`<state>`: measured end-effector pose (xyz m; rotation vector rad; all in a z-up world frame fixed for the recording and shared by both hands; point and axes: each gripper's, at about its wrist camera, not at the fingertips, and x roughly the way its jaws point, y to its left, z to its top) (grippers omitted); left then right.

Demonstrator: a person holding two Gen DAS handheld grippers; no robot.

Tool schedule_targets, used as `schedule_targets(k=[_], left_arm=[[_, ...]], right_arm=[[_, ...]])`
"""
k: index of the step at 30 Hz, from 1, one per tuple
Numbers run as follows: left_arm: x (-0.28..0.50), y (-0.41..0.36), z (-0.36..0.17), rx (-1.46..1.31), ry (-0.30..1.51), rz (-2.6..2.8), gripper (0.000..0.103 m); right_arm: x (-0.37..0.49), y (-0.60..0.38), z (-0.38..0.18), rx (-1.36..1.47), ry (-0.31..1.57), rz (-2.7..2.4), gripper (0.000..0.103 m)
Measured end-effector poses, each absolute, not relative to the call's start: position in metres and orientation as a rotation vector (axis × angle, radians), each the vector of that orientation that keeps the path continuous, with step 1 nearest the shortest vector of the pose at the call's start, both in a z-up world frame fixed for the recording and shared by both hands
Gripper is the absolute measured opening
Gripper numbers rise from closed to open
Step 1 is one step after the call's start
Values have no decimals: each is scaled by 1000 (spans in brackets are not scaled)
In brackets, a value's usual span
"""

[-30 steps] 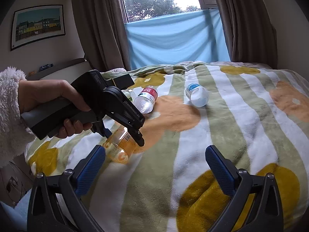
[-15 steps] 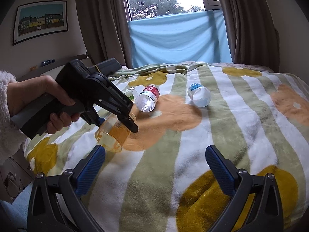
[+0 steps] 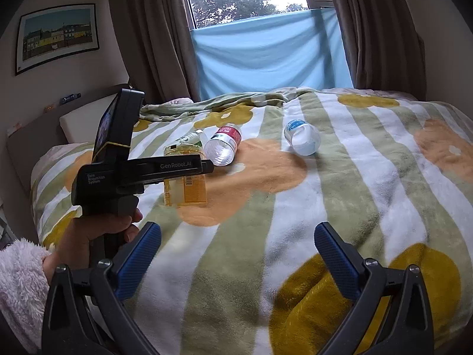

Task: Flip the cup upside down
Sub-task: 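Rotate the cup with the left tool so its base faces up, then lower the inverted cup onto the bed and open the left tool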

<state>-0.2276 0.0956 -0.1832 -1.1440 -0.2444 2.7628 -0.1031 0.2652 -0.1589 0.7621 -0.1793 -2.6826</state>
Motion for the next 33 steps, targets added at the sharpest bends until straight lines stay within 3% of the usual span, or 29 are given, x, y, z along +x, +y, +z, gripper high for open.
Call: schedule_targets(k=[6,31,32,33], left_arm=[[-239,88,-205,-1275,-273,2698,56],[-227,93,-196,-1575,-133,2519,56],[-227,94,-196,-1579,-121,2524,59],[-228,95,-197,-1590,-106,2531,67]], right_arm=[[-109,265,-162,772,-189,-2670,103],[-108,254,-167,781,-177,-2640,103],[-108,254,-167,781,-176,-2639,103],[-108,253,-167,782,-178,-2638,103]])
